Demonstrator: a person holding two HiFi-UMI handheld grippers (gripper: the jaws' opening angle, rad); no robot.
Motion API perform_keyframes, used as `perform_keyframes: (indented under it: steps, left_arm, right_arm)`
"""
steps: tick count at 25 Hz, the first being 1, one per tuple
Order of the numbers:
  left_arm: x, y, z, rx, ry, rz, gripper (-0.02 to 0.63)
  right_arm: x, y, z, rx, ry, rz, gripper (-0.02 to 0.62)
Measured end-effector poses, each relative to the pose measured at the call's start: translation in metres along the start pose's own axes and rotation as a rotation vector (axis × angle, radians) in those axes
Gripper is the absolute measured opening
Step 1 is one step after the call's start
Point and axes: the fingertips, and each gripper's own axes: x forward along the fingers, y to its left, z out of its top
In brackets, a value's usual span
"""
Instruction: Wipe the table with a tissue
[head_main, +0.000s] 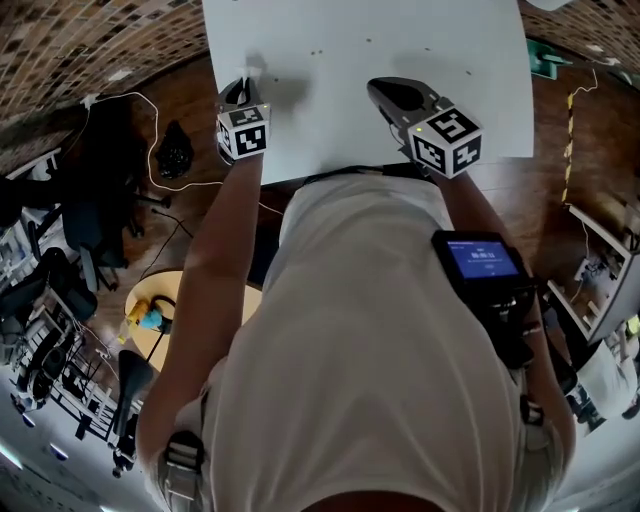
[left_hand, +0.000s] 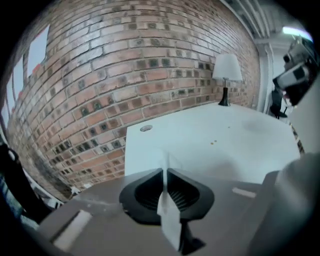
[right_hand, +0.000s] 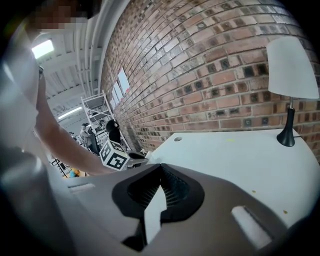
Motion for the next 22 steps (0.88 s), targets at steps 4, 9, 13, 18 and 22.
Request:
perform_keyframes:
  steps: [4,9,13,18,22]
  left_arm:
    - [0.017,-0.015,-0.016,0.148,0.054,0.010,0.028]
    - [0.021,-0.024,-0.026,0.155,0.096,-0.023,0.026]
    - [0.023,-0.029,-0.023,0.138,0.114,-0.068,0.021]
    - [0.027,-0.051,-0.014,0.163,0.118,-0.136,0.021]
    - [0.030,-0.069,-0.009,0.166,0.126,-0.147,0.020]
  right_arm:
    - [-0.007,-0.012,-0.007,0.026,0.005,-0.029,0.008]
    - [-0.013,-0.022,-0.009,0.050,-0.006,-0.059,0.008]
    - [-0.015,-0.025,-0.005,0.055,-0.015,-0.063,0.008]
    - [-0.015,-0.025,-0.005,0.055,-0.016,-0.060,0.008]
    - [-0.020,-0.027,-0.009,0.058,-0.015,-0.062,0.008]
